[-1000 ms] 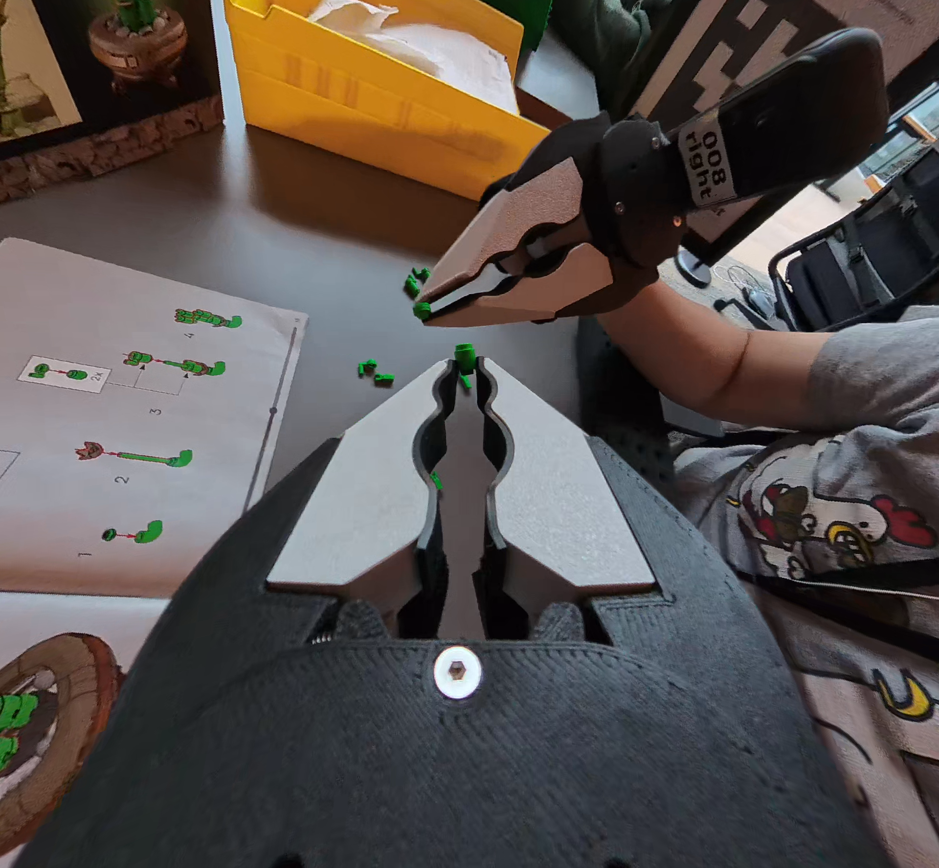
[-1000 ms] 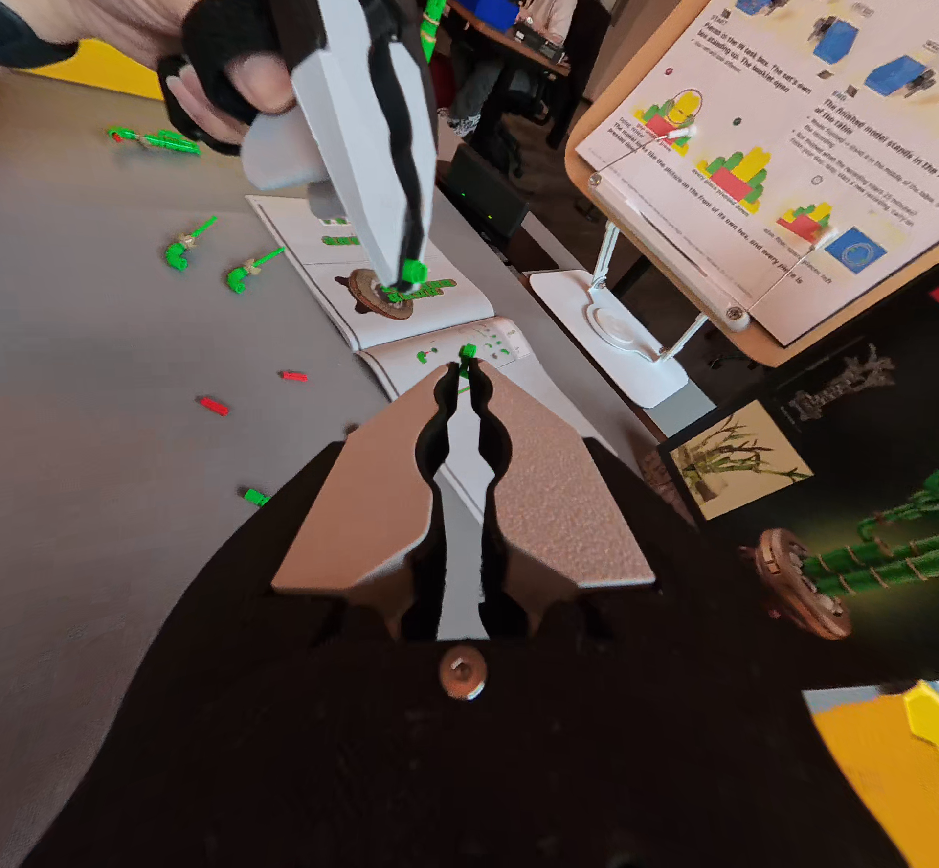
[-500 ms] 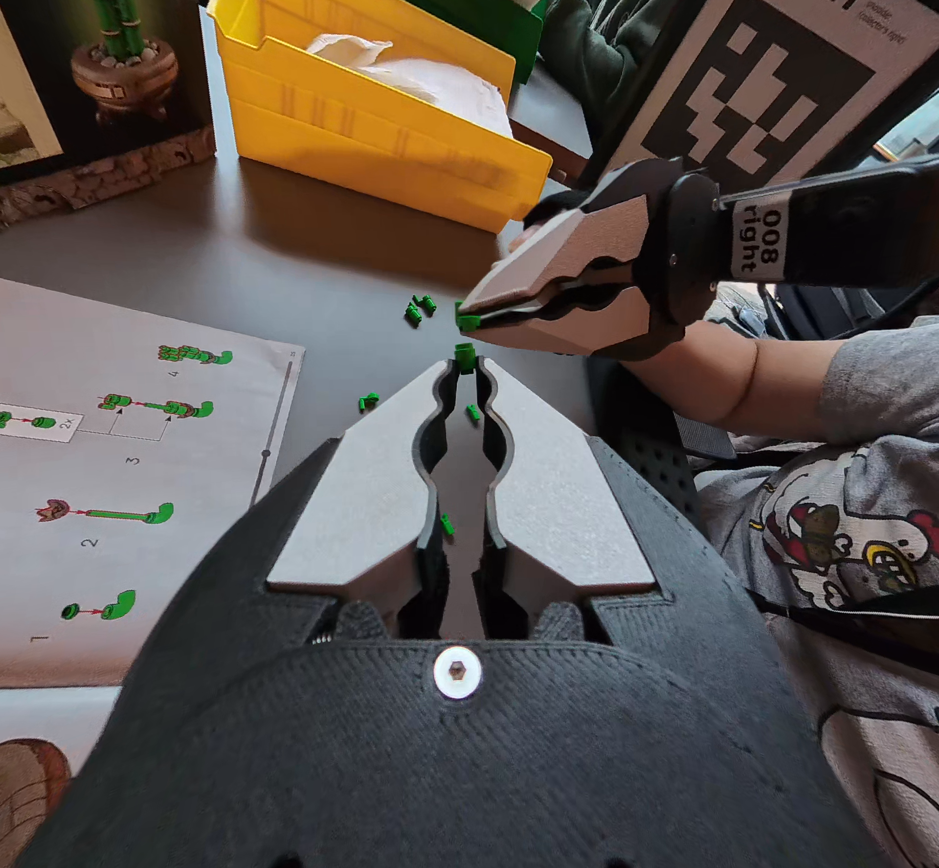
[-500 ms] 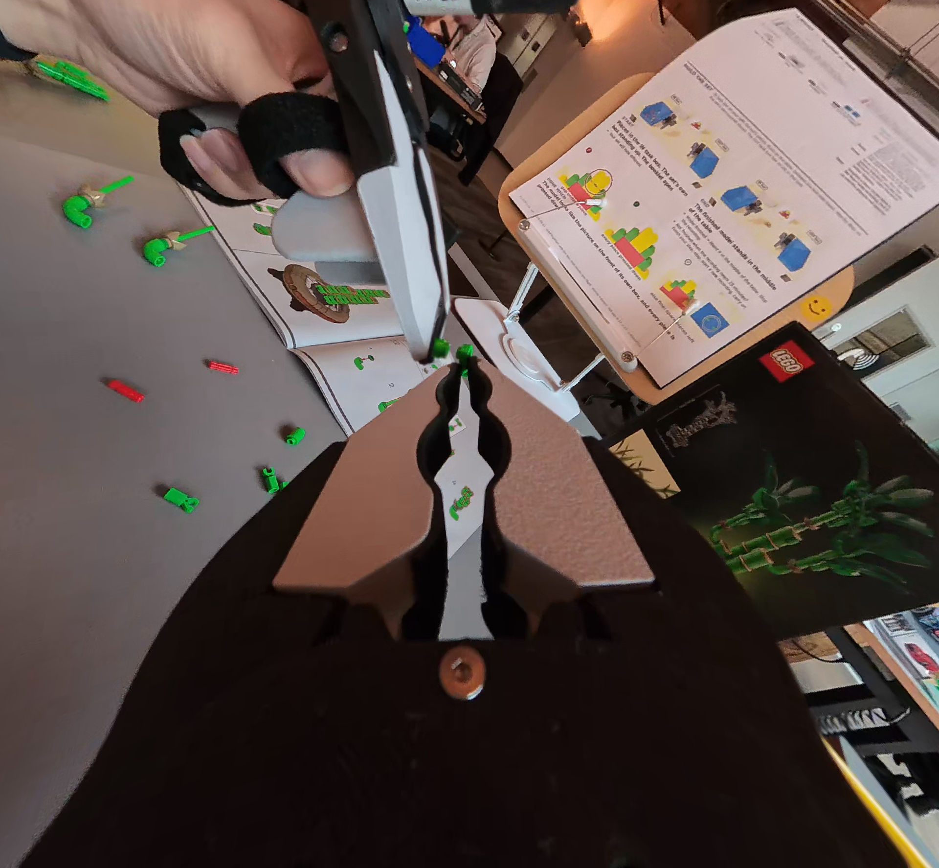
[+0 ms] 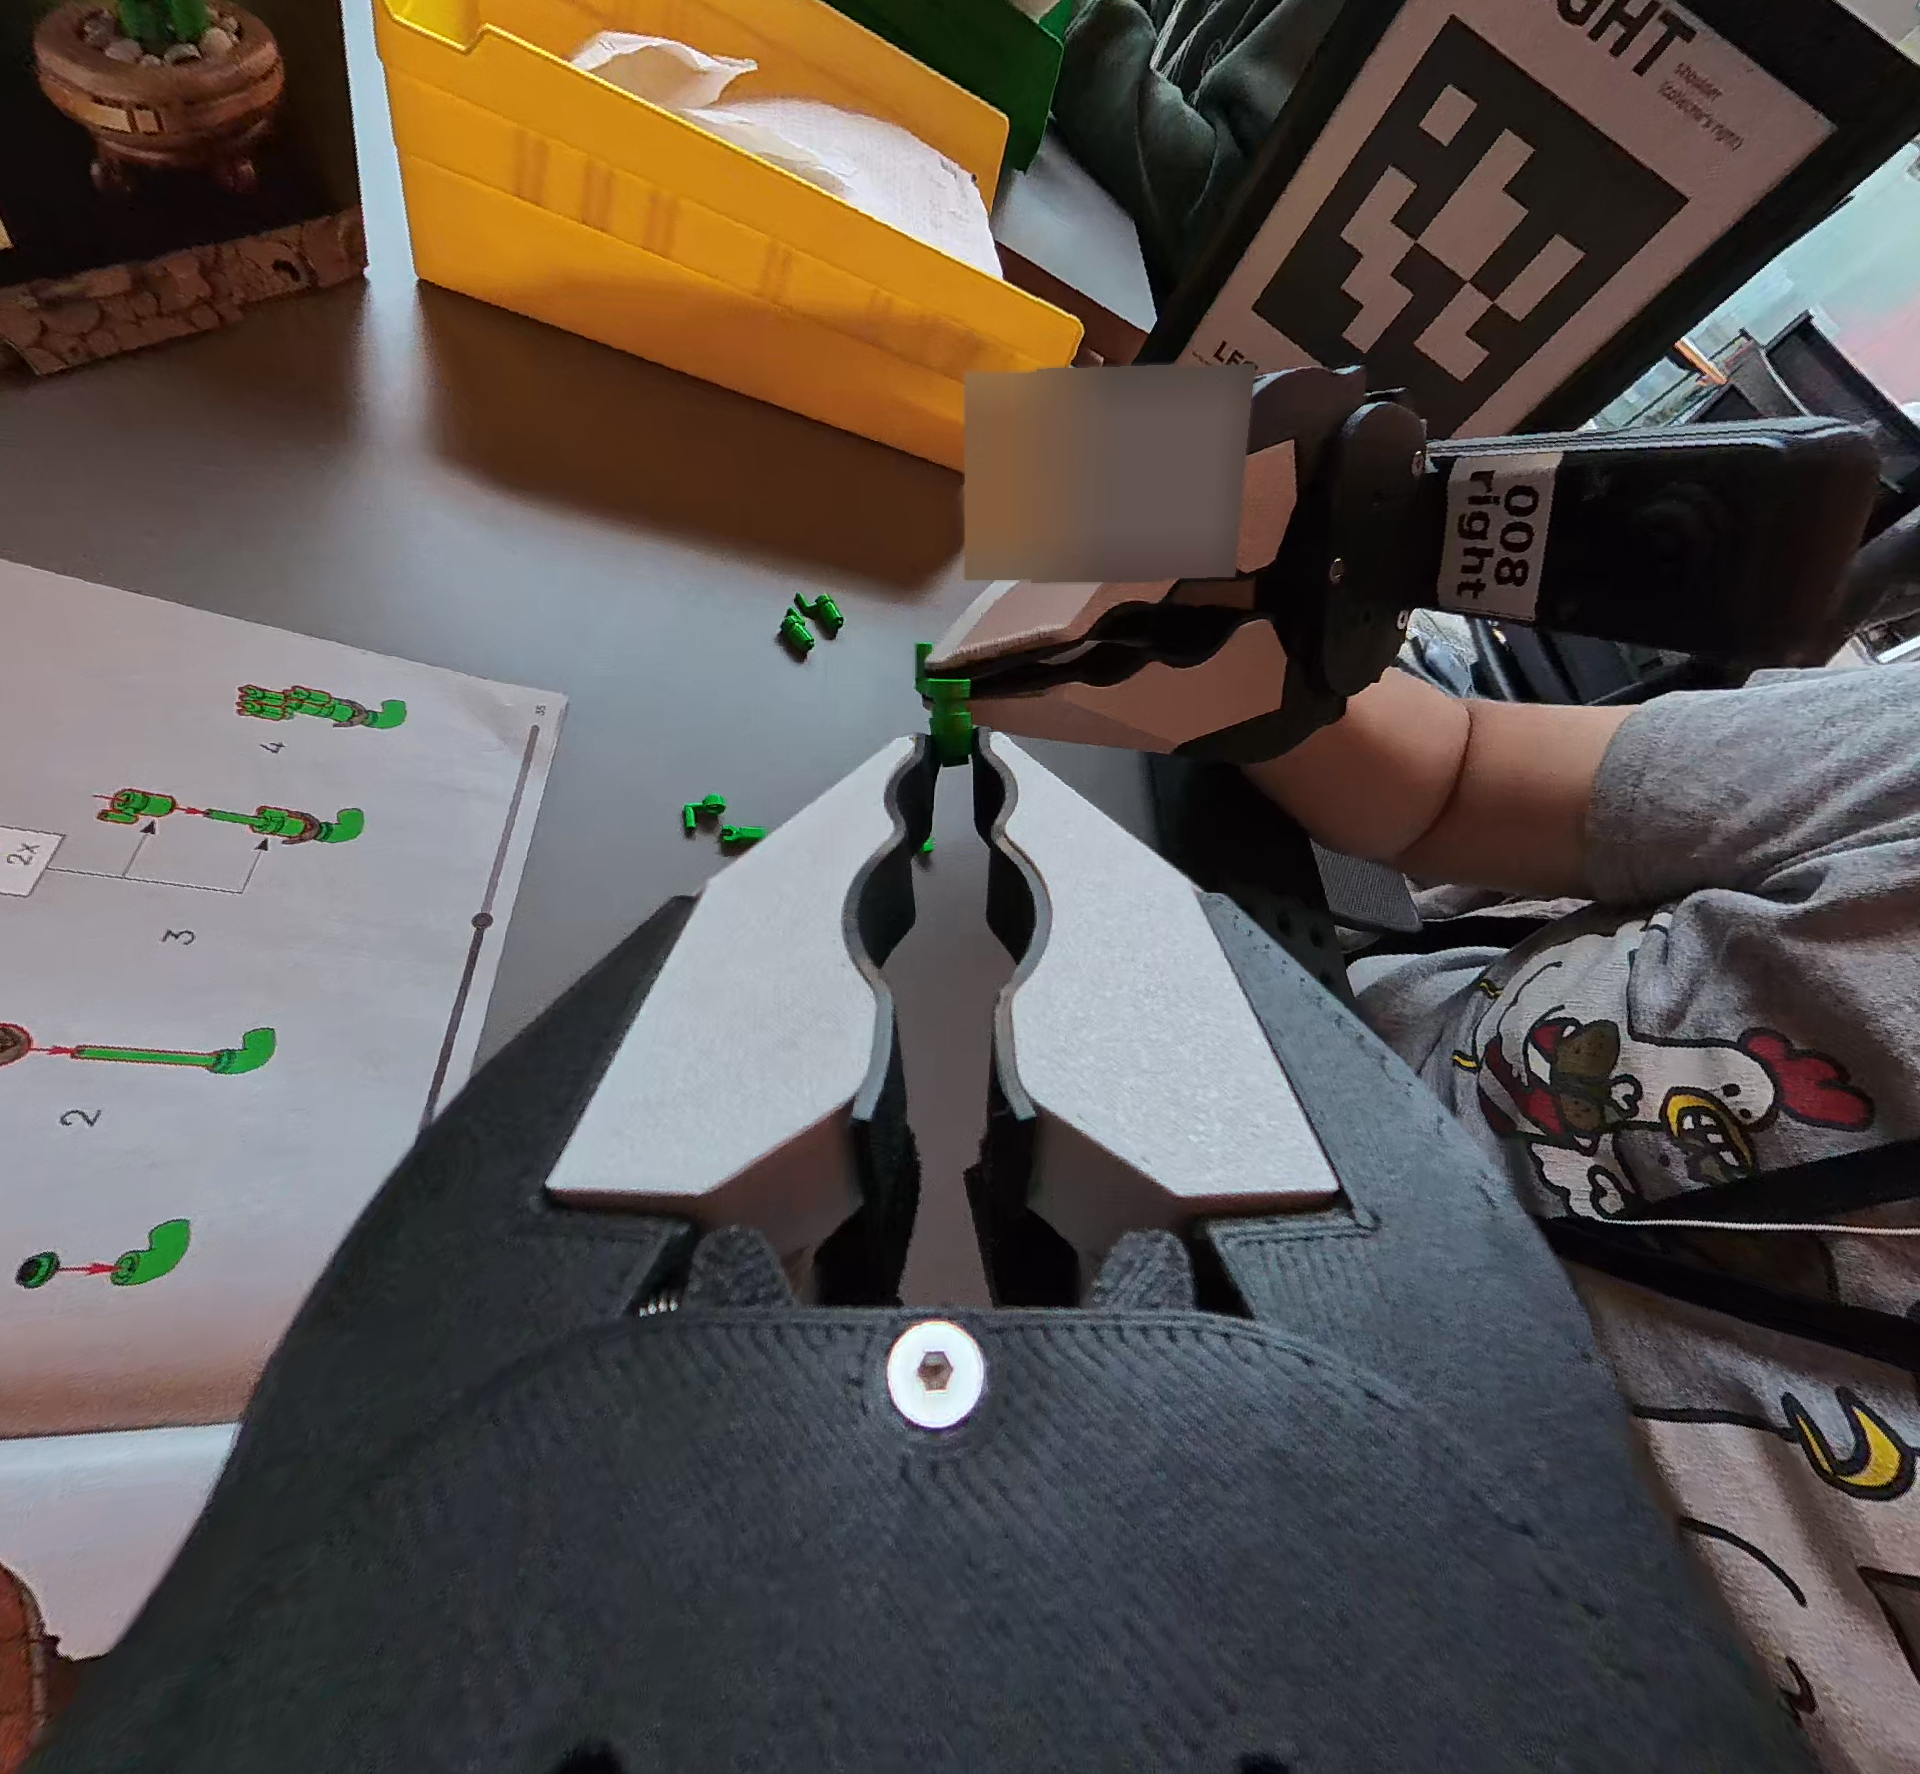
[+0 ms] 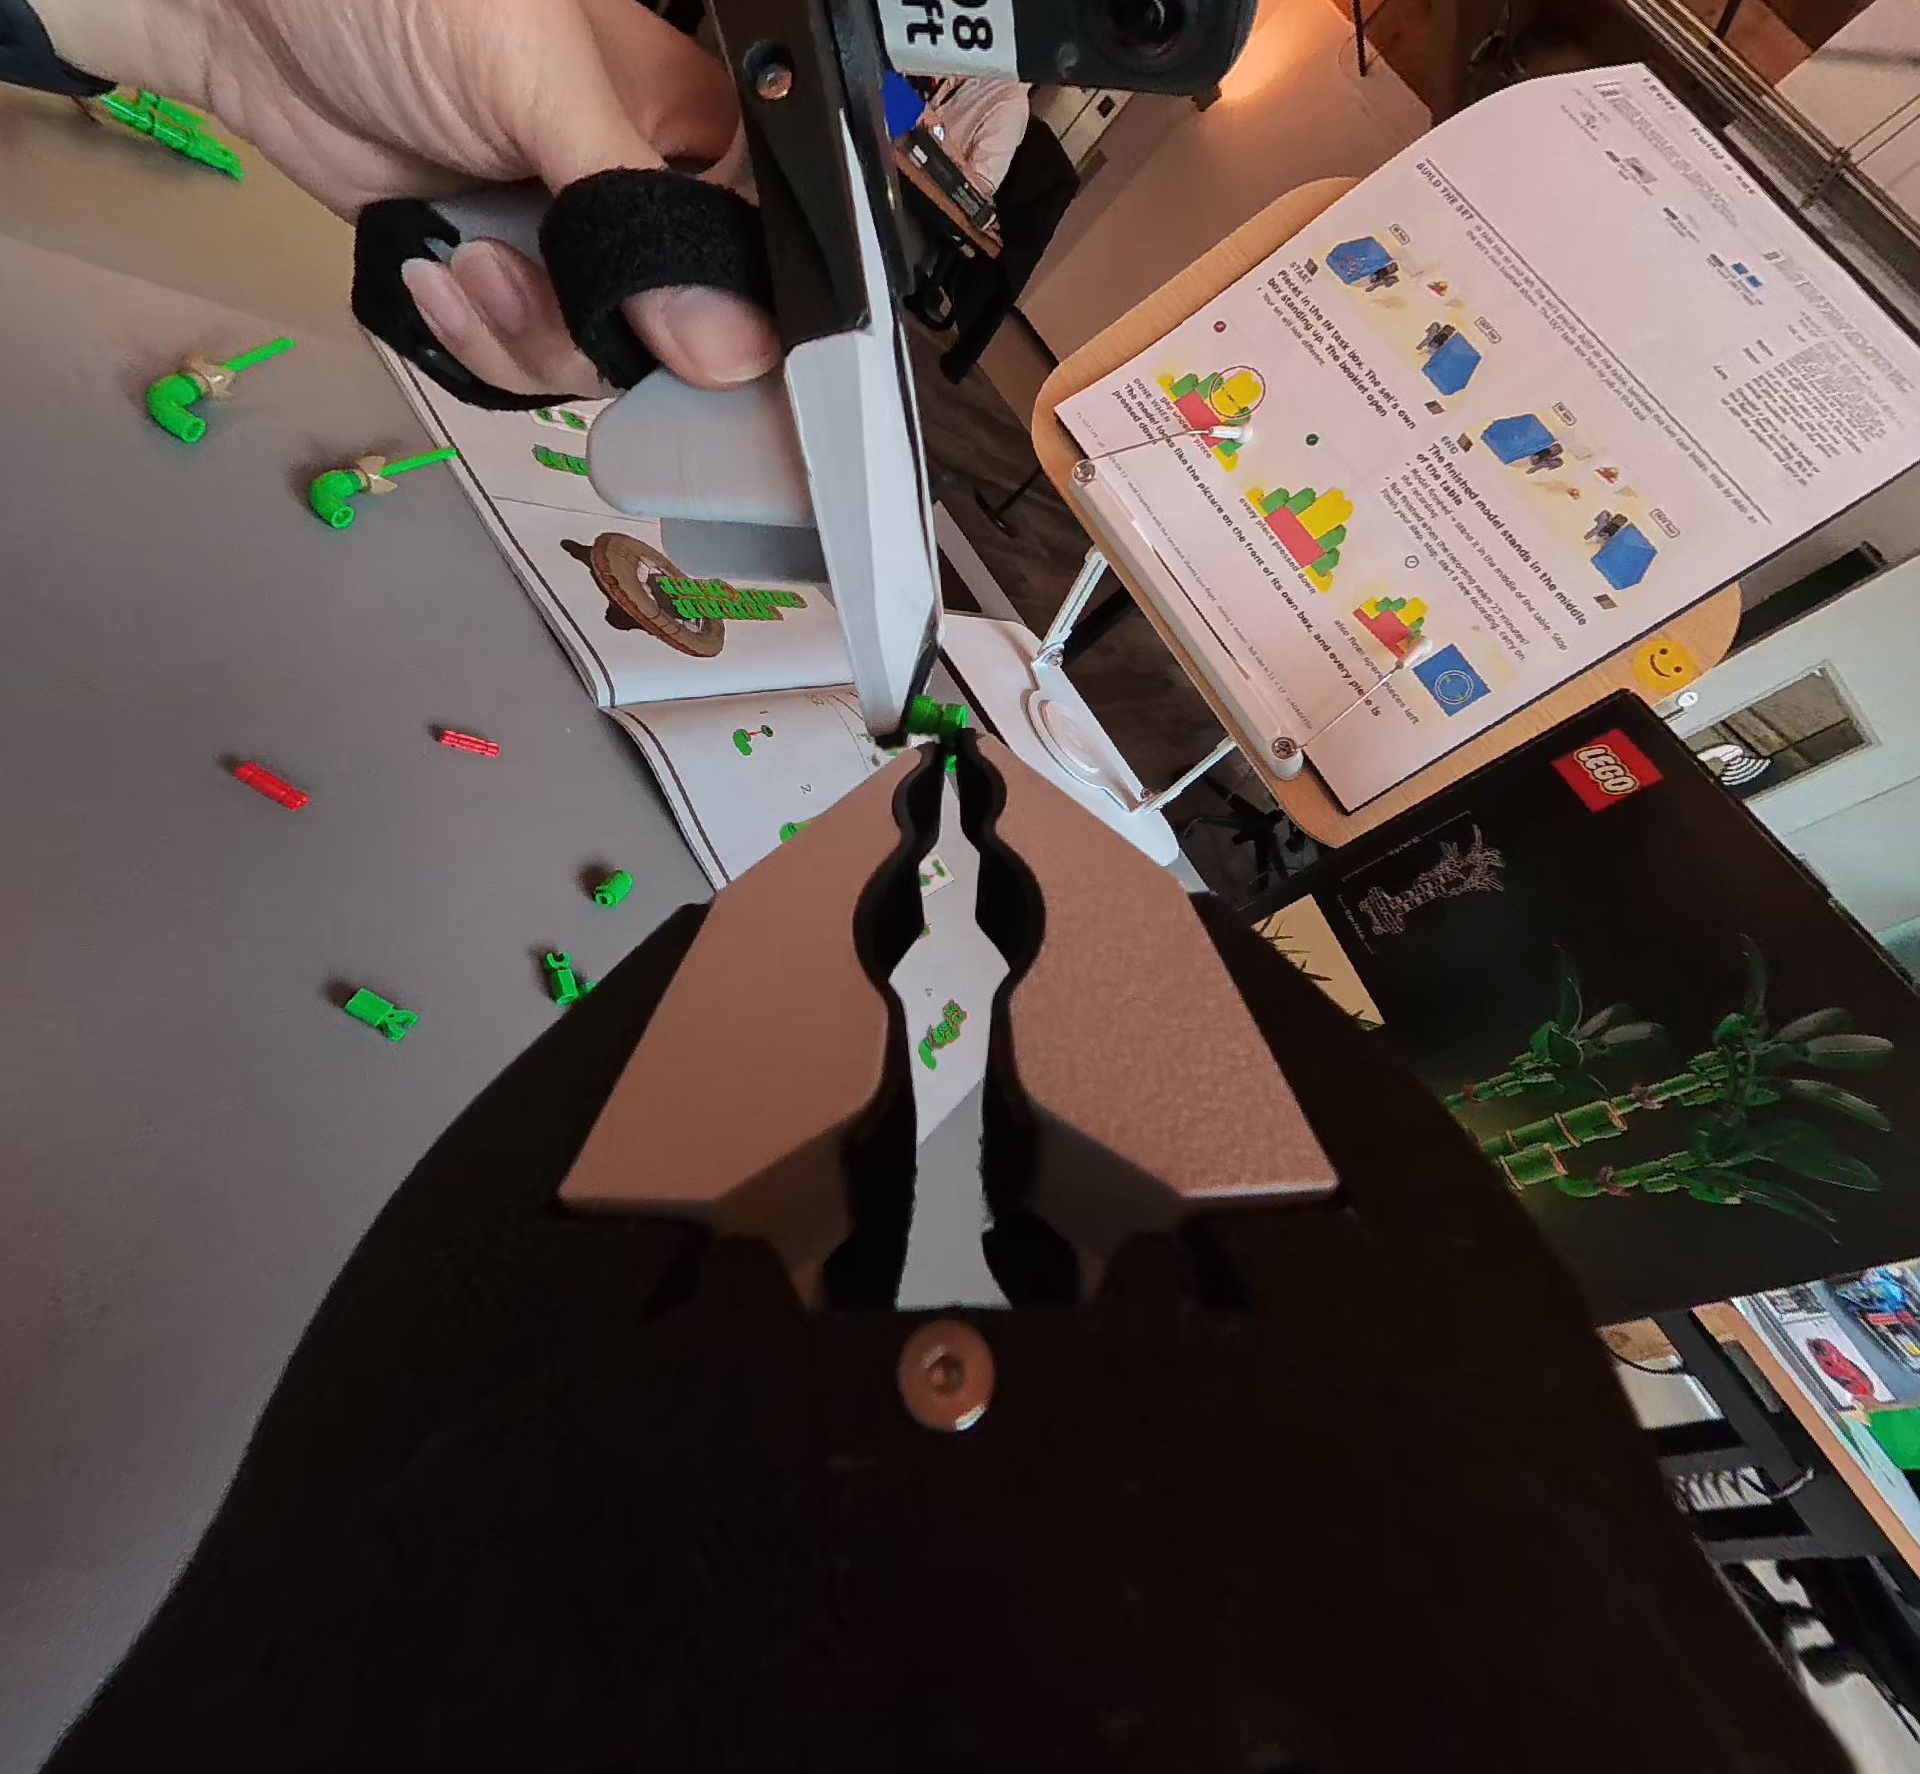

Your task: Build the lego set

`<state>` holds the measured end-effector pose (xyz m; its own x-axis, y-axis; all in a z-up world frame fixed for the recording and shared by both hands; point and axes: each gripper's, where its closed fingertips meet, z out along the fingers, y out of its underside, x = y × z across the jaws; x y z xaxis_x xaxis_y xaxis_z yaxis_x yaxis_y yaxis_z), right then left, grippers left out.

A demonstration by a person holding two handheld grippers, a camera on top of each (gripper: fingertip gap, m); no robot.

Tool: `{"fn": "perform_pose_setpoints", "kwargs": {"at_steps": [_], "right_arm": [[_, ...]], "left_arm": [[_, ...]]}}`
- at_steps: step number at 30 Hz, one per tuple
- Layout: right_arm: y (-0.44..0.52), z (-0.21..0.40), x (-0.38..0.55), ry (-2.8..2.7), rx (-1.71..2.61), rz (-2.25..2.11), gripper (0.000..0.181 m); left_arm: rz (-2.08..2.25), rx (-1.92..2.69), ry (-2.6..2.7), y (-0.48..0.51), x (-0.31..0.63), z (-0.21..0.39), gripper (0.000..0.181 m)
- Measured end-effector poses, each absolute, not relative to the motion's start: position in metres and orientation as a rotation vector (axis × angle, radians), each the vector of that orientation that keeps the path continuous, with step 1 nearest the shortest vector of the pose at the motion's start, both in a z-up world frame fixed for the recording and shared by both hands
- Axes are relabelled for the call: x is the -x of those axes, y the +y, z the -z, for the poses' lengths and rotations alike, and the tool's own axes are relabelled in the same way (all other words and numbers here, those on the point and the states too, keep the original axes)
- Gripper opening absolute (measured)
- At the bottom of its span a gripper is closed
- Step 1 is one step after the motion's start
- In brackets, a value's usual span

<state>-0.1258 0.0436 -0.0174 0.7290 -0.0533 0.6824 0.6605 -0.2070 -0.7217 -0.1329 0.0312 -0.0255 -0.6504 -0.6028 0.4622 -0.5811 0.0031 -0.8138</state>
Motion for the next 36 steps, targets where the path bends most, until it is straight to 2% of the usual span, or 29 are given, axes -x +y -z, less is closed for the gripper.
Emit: {"fn": "perform_pose_setpoints", "kwargs": {"at_steps": [20,36], "right_arm": [[0.046,0.018,0.128,-0.371,1.679,0.5,0.001],[0.049,0.033,0.133,-0.586,1.727,0.761,0.0]], "left_arm": [[1.694,1.249,2.234,0.034,0.134,0.024,0.005],[1.563,1.338,2.343,0.034,0.138,0.046,0.005]]}}
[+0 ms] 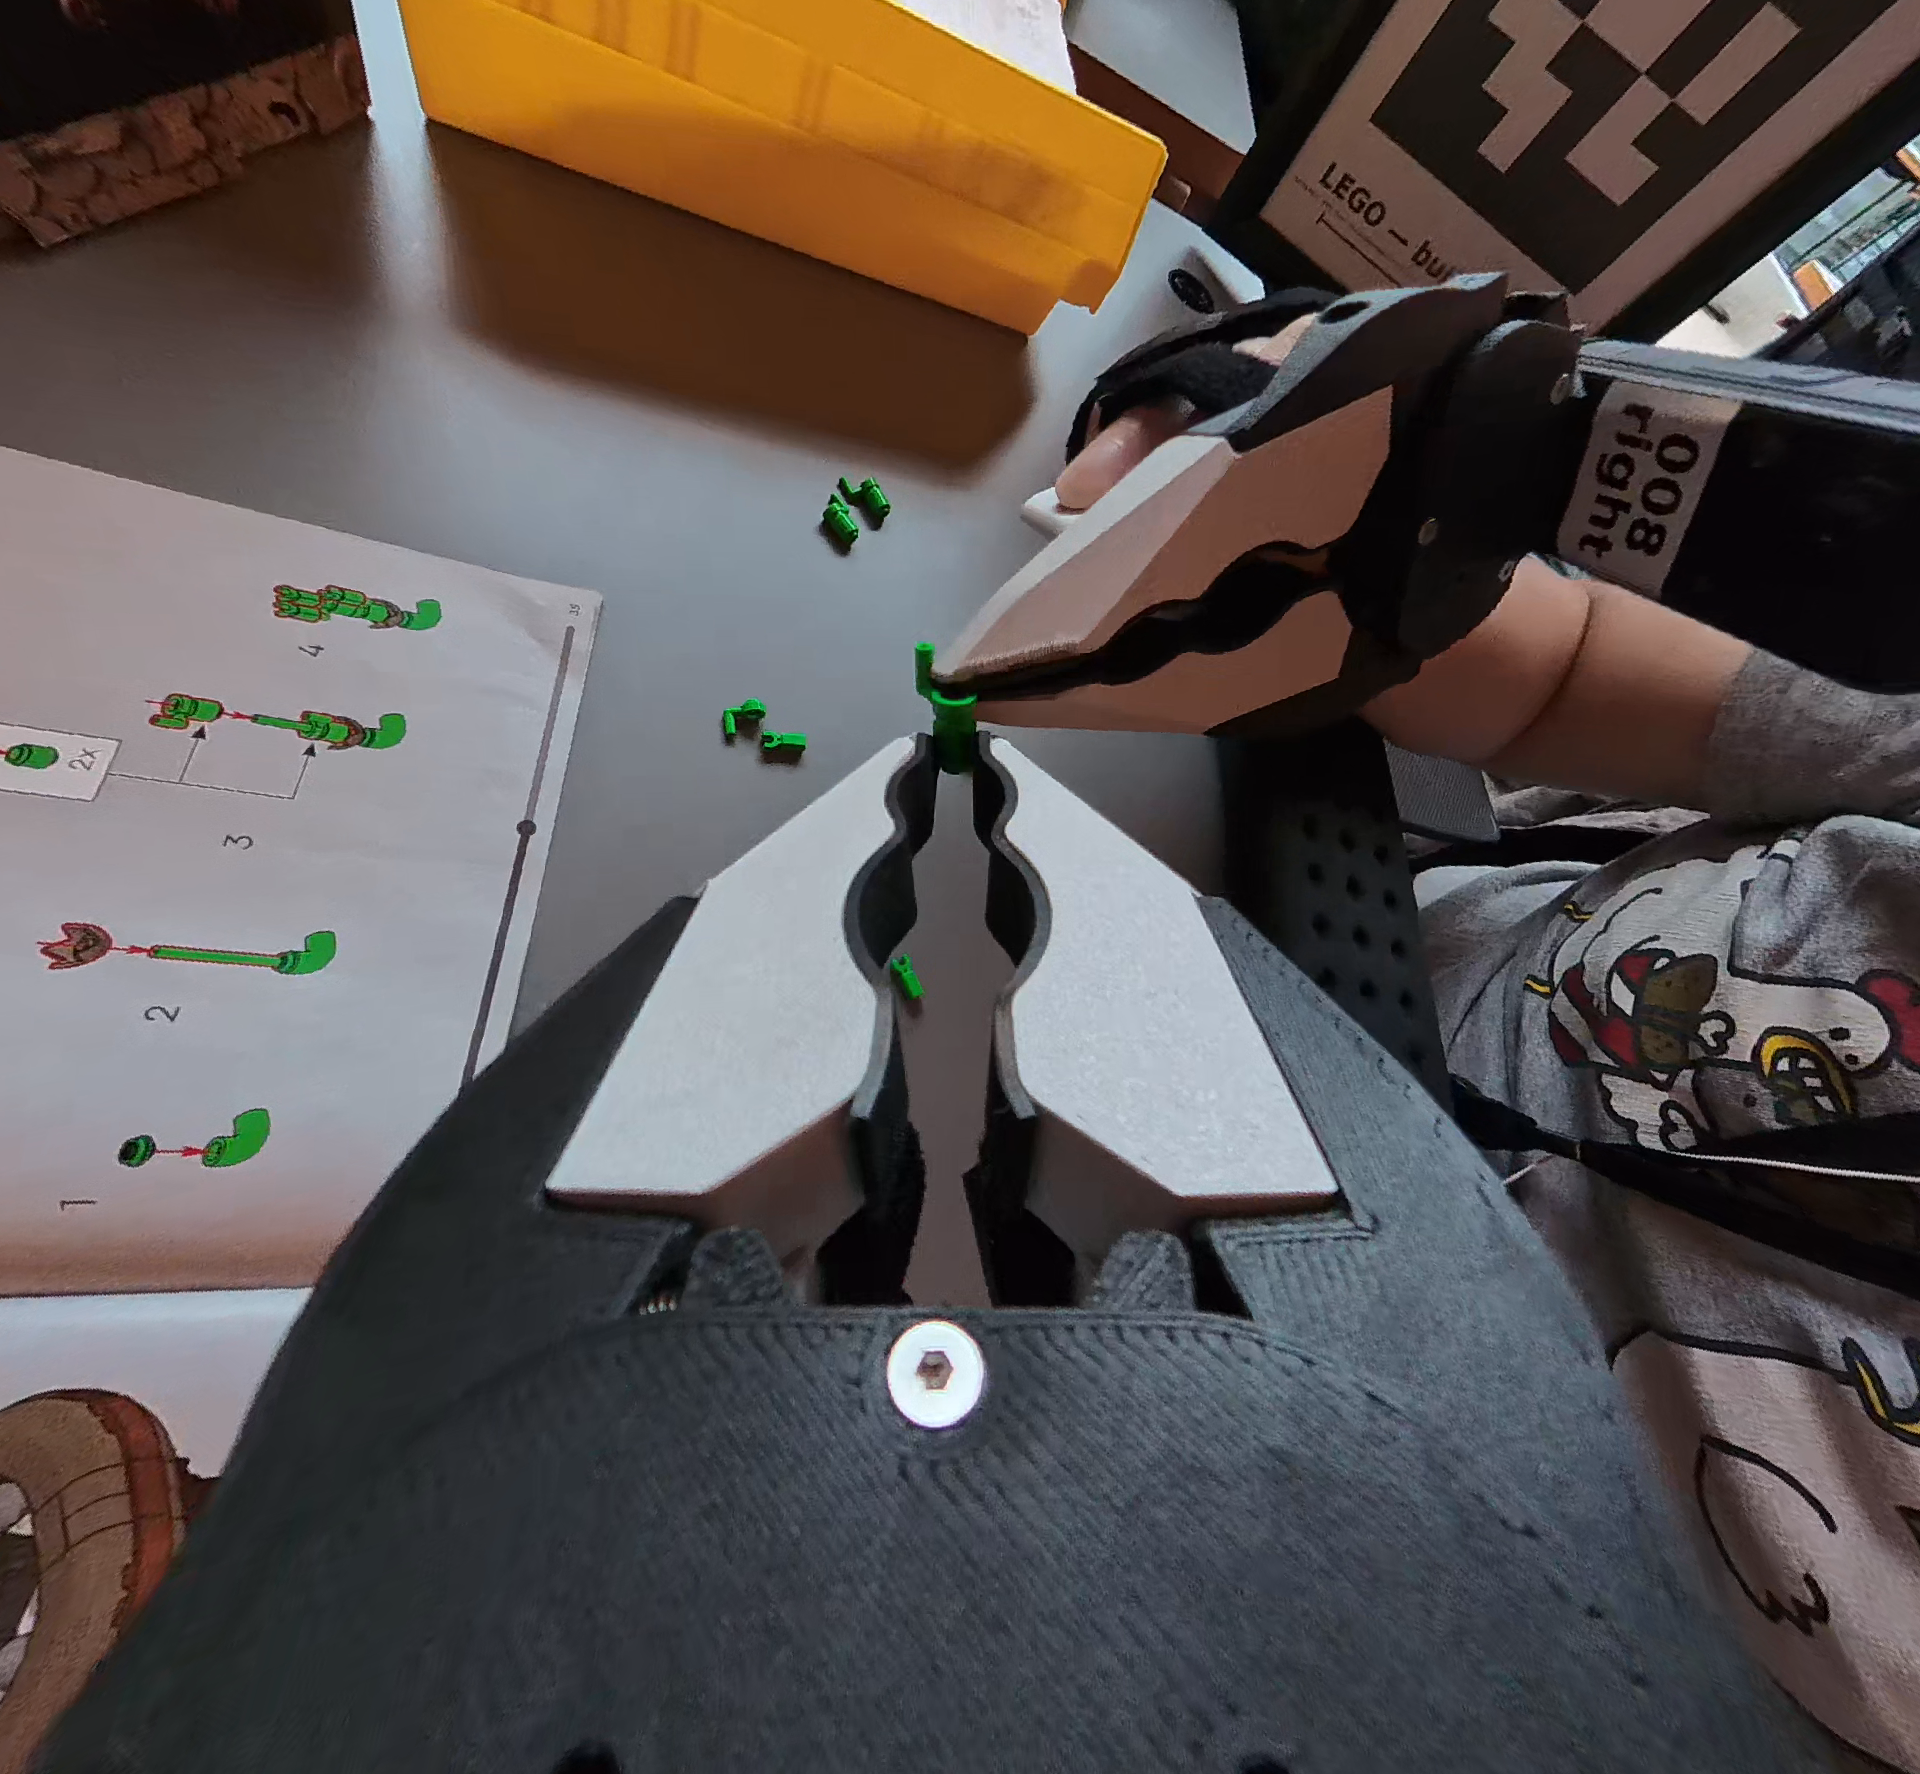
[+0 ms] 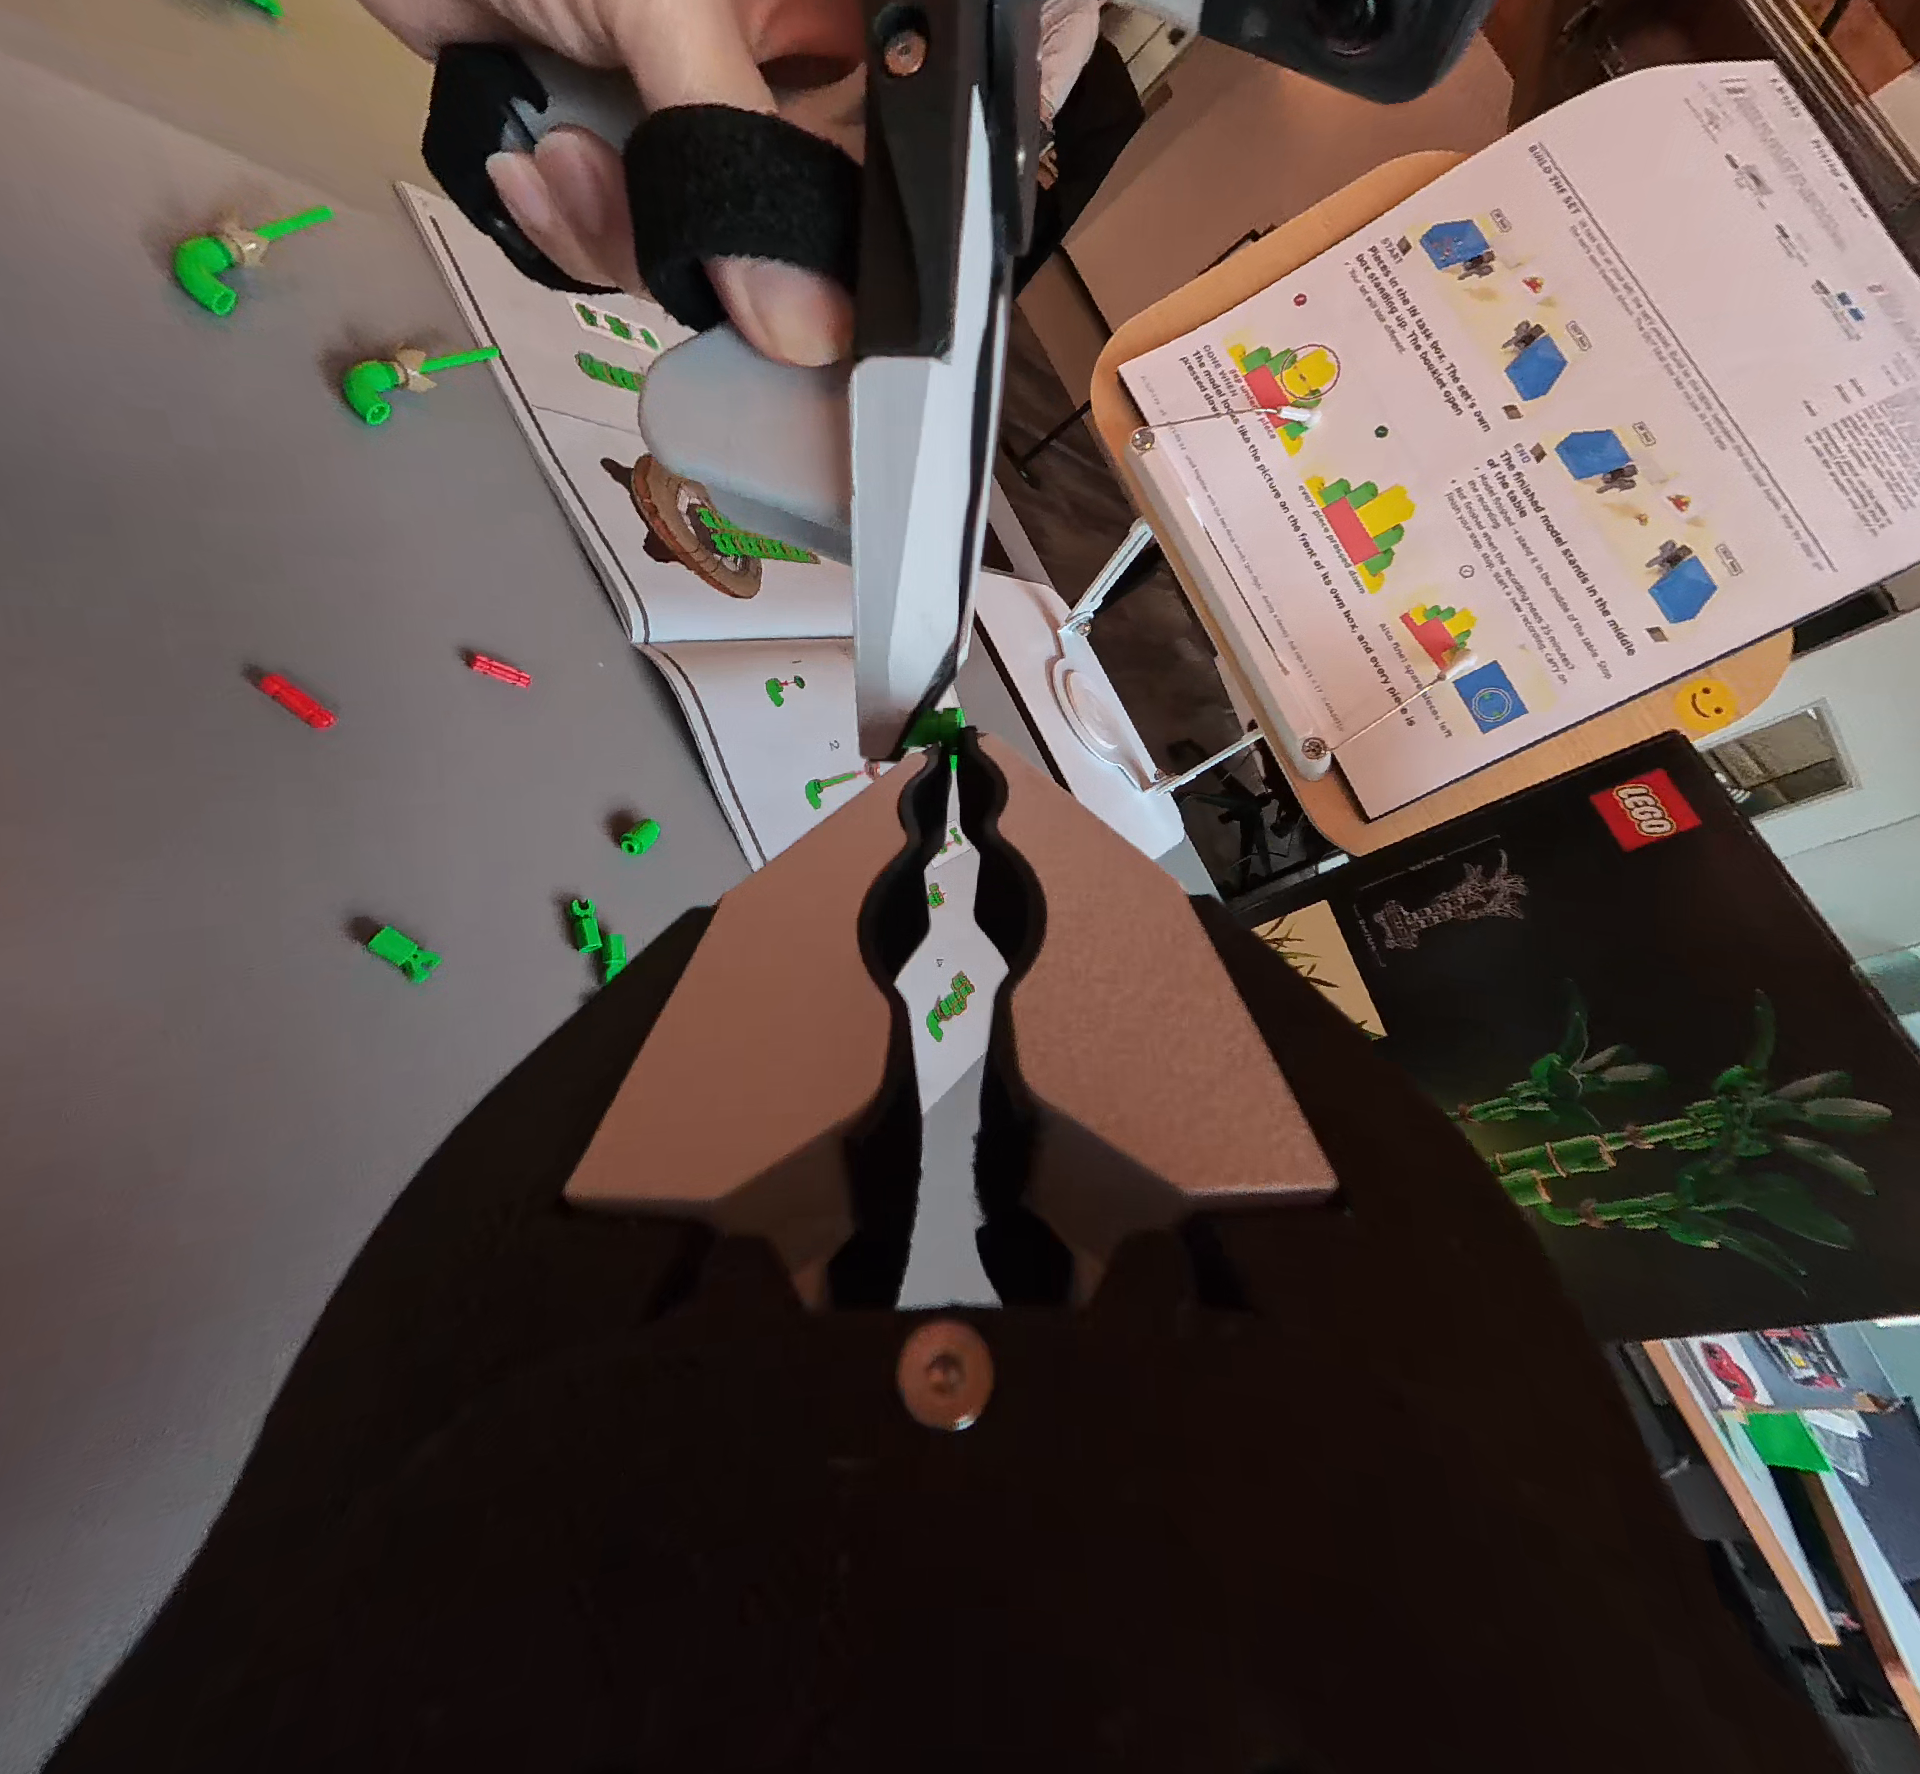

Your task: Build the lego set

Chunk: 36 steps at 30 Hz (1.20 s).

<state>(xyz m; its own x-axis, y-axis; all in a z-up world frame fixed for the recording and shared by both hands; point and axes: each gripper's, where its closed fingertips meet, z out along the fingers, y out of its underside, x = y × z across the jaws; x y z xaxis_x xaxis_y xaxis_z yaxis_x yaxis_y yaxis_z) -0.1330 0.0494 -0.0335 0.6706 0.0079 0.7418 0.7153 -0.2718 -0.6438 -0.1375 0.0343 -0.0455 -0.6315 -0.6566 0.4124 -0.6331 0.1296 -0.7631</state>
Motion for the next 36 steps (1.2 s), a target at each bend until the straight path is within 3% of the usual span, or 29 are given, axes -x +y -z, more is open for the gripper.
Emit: {"fn": "perform_pose_setpoints", "kwargs": {"at_steps": [9,11,13,36], "right_arm": [[0.049,0.04,0.13,-0.556,1.768,0.66,0.003],[0.045,0.032,0.126,-0.534,1.744,0.659,0.021],[0.041,0.031,0.126,-0.545,1.738,0.631,0.028],[0.038,0.021,0.137,-0.595,1.632,0.675,0.015]], "left_arm": [[1.661,1.394,2.339,0.034,0.137,0.05,0.006],[1.751,1.398,2.331,0.031,0.138,0.045,0.006],[1.812,1.405,2.315,0.029,0.138,0.042,0.006],[2.208,1.414,2.162,0.025,0.139,0.013,0.01]]}}
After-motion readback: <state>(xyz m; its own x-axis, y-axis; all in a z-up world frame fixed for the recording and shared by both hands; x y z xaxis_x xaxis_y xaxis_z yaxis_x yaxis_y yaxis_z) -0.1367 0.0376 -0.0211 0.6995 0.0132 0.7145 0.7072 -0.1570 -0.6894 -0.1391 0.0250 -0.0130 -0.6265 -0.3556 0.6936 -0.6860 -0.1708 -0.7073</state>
